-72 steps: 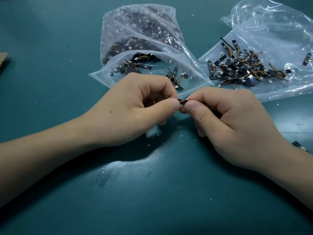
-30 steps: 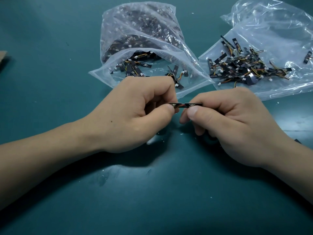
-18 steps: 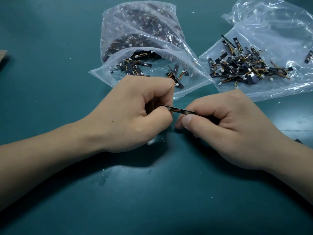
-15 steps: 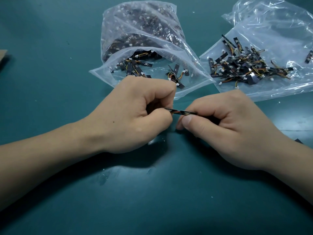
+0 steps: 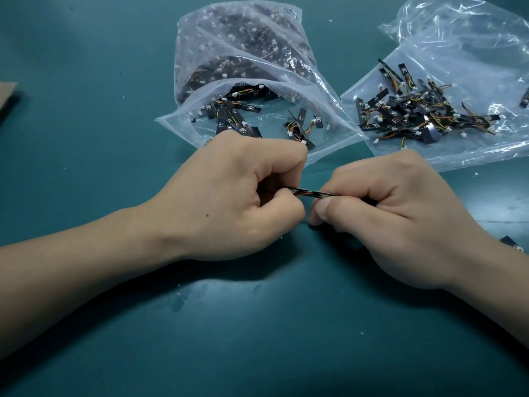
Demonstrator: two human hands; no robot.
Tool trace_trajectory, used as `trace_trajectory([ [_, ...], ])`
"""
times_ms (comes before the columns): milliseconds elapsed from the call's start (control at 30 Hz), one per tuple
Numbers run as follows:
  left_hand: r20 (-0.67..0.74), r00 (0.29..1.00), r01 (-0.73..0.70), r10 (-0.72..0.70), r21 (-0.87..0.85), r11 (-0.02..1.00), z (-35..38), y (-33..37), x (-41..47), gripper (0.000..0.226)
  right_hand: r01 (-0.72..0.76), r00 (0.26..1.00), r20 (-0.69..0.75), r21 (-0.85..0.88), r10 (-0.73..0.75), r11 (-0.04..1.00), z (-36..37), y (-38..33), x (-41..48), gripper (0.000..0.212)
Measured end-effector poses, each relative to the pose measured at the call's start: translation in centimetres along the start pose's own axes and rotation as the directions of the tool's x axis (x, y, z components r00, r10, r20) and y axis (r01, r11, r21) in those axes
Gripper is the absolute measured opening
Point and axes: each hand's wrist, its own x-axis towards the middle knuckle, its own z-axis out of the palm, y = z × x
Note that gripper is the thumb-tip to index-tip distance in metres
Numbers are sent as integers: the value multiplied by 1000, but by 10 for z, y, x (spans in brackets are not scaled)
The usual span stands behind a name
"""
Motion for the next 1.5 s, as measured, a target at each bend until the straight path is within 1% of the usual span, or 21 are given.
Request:
trace_trajectory([
  [167,21,1000,-19,19,-13,1000,-1,0,-1,21,2,1000,-14,-28,-2,1000,0,0,-1,32],
  [400,20,1000,8,-8,-14,1000,0,-1,0,15,-8,1000,-16,-69,7,998,1,1,-1,33],
  [567,20,1000,-5,5,-3,1000,-1,-1,0,19,-7,999,-36,-66,4,998,1,0,-1,31],
  [733,25,1000,-6,6,17,1000,0,-1,0,14,14,1000,-12,-60,-14,998,0,1,-1,32],
  [933,27,999,-27,27,5,1000,0,0,-1,14,29,999,-21,-97,-31,995,0,-1,-2,32],
  [1133,35,998,-48,47,22,999,0,0,-2,13,30,999,-12,-83,-31,996,0,0,-2,32],
  [1300,56,997,-54,55,-13,998,0,-1,-1,25,21,999,-36,-107,-25,994,0,-1,-2,31],
  [1433,77,996,-45,43,24,999,-1,-1,-1,38,7,999,-35,-103,-11,995,1,-1,-1,29],
  [1500,82,995,-51,48,35,998,-1,0,-1,36,-4,999,-35,-91,0,996,1,-1,0,27],
])
